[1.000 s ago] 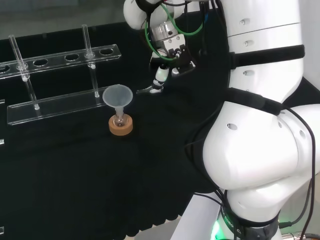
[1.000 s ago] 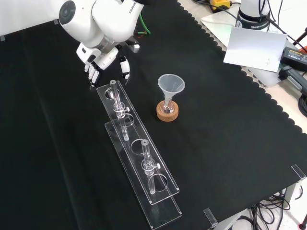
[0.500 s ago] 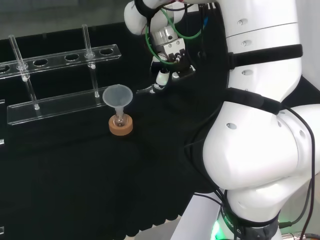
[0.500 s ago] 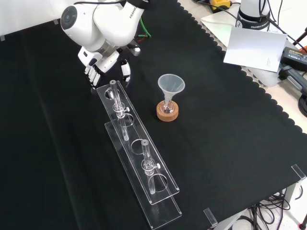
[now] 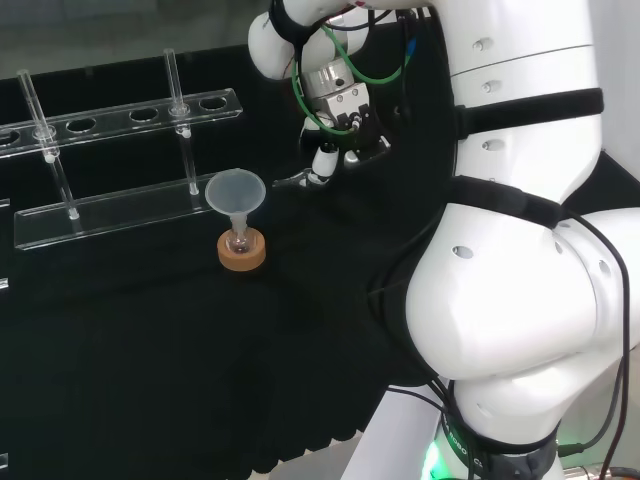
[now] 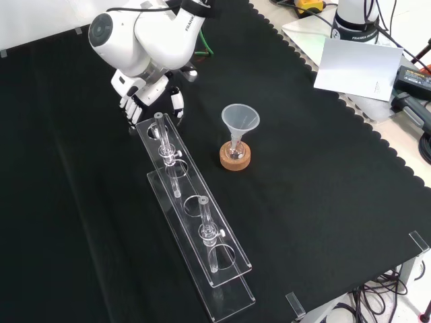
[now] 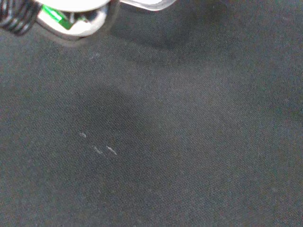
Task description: Pick up the weighing funnel.
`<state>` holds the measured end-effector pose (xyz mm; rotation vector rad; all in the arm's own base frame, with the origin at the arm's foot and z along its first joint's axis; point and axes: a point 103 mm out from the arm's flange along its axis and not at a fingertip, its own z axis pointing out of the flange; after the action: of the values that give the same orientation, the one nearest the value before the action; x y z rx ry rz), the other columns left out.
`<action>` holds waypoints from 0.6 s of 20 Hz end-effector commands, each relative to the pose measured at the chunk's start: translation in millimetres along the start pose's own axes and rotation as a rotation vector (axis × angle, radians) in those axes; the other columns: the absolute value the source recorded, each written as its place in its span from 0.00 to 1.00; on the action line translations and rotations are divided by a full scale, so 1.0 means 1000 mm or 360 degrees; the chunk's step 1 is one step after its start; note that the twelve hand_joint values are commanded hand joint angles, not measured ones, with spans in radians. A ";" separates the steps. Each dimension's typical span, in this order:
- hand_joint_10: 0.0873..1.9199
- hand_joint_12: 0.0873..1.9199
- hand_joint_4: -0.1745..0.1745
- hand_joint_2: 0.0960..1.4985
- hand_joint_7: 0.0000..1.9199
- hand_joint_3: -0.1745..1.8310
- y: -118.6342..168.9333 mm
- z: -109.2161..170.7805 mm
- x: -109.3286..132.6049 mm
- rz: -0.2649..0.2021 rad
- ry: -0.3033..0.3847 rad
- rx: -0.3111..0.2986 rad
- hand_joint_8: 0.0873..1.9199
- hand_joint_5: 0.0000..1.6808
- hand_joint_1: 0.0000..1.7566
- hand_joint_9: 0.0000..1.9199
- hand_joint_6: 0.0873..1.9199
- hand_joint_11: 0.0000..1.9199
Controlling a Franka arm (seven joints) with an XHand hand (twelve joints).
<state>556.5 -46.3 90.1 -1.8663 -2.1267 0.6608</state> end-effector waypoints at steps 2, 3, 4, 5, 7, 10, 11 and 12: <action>0.27 0.70 0.52 0.34 0.15 0.37 0.005 0.003 0.003 0.0006 -0.0004 0.0023 0.30 0.37 0.50 0.26 0.18 0.16; 0.27 0.70 0.52 0.34 0.15 0.37 0.006 0.004 0.003 0.0011 -0.0001 0.0028 0.30 0.37 0.50 0.26 0.20 0.16; 0.27 0.70 0.52 0.34 0.15 0.37 0.006 0.005 0.003 0.0015 0.0002 0.0035 0.30 0.36 0.50 0.26 0.21 0.16; 0.27 0.70 0.52 0.34 0.16 0.37 0.007 0.006 0.003 0.0020 0.0005 0.0038 0.30 0.36 0.50 0.26 0.22 0.17; 0.27 0.70 0.53 0.34 0.16 0.37 0.008 0.008 0.002 0.0031 0.0009 0.0036 0.30 0.37 0.50 0.26 0.22 0.17; 0.28 0.70 0.54 0.34 0.16 0.37 0.009 0.010 0.001 0.0039 0.0029 0.0038 0.30 0.39 0.50 0.27 0.24 0.17; 0.28 0.70 0.54 0.34 0.16 0.37 0.010 0.010 0.001 0.0043 0.0031 0.0038 0.30 0.39 0.50 0.27 0.24 0.17; 0.28 0.70 0.54 0.34 0.16 0.37 0.010 0.011 0.001 0.0043 0.0040 0.0037 0.30 0.40 0.50 0.27 0.25 0.17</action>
<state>559.4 -45.0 78.6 -1.8764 -2.0885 0.6762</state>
